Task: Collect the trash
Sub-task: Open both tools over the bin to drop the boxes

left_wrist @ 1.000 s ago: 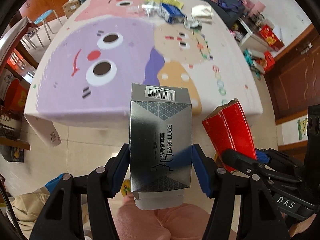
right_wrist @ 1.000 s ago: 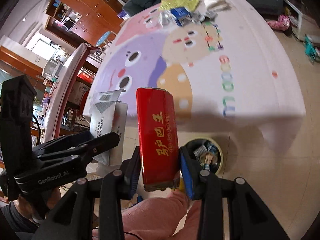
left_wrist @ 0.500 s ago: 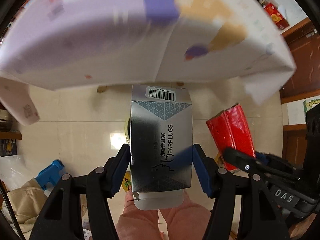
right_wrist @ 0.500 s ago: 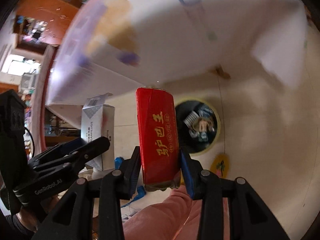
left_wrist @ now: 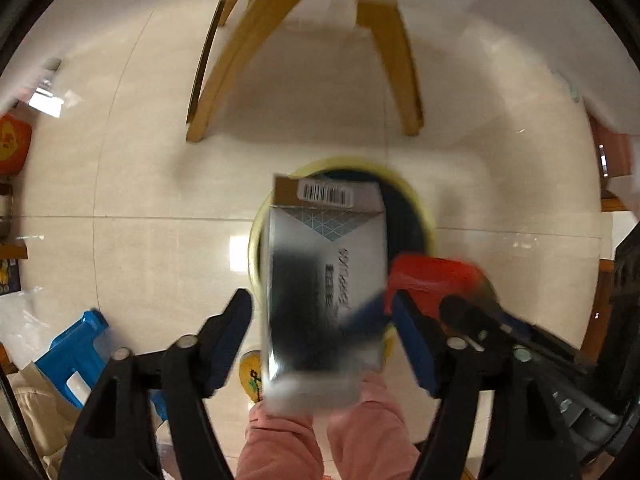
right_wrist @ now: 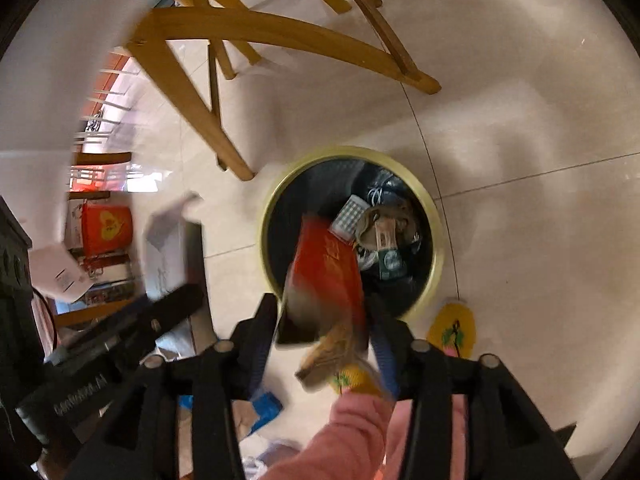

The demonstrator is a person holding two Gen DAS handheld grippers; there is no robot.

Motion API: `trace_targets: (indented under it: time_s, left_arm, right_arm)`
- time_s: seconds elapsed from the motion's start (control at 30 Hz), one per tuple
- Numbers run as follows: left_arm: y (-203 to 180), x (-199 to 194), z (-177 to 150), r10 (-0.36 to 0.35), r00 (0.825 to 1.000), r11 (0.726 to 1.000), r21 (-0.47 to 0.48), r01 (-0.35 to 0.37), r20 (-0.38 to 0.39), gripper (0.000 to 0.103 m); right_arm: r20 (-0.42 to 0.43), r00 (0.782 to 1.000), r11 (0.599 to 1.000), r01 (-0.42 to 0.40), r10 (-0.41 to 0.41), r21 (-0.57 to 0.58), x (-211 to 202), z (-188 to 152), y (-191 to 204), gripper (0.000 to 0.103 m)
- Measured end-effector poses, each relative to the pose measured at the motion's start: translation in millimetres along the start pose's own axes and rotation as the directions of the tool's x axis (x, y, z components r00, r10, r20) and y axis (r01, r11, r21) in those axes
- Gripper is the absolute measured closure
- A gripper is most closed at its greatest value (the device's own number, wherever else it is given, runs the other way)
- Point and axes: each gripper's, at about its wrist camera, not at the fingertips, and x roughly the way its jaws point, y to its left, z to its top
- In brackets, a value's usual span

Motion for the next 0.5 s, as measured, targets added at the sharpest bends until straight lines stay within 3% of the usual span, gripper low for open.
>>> trace_targets:
  time_s: [0.1, 0.5]
  left_arm:
    - [9, 12, 1, 0.026, 0.999, 1.0, -0.018, -0.025, 0.019, 0.02]
    - [19, -8, -7, 0.062, 0.996, 0.998, -0.021, -0.061, 0.07, 0.019]
  right_arm:
    - [0.004, 1.0, 1.0, 0.017, -0.017, -0.004, 15, 7, -5, 0.044]
    - [0.086, 0.996, 0.999, 0.006, -0.003, -0.034, -1, -7, 4, 0.044]
